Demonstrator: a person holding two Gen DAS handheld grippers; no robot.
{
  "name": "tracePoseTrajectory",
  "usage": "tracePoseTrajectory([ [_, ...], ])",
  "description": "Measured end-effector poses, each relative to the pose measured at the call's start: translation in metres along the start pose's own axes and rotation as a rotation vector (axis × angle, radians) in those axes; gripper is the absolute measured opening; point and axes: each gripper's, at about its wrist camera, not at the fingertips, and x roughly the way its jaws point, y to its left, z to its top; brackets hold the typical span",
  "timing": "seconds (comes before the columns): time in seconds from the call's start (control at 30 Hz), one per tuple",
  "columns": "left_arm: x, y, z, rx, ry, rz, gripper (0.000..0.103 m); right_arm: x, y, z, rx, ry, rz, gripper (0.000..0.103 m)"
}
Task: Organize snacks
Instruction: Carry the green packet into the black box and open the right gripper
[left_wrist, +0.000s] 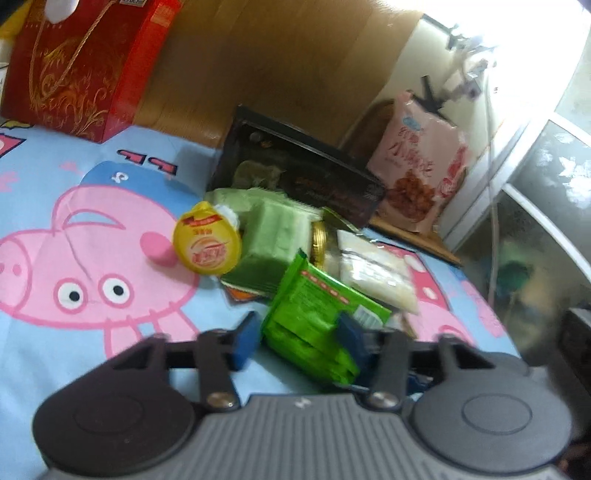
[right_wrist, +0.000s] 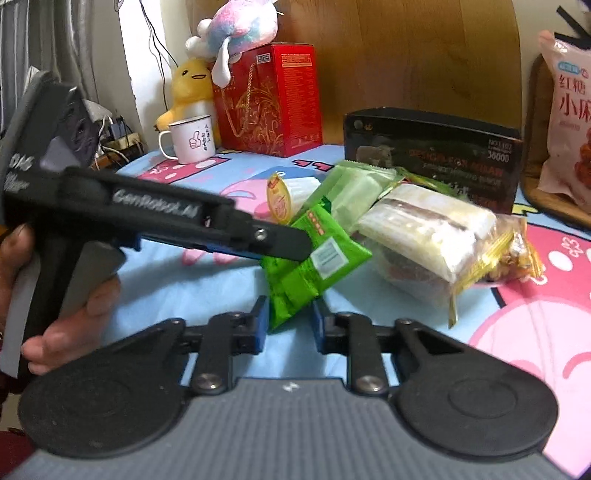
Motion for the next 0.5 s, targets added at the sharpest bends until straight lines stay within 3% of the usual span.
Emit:
tracePoseTrajectory([
  [0.2, -0.021, -0.016, 0.008, 0.004, -0.065, -0.011, 0.042, -0.024, 0.004, 0.002, -0.019, -0.083, 0.063, 0.021],
  [0.33, -0.013, -0.033, 0.043, 0.04, -0.108, -0.021, 0.042, -0.032, -0.01, 0.023, 0.014, -0.171, 0.053, 0.021],
  [0.5, 0.026, -0.049, 0.094, 0.079, -0.138, 0.004, 0.042, -0.019, -0.05, 0.063, 0.083, -0.228, 0.007, 0.021],
])
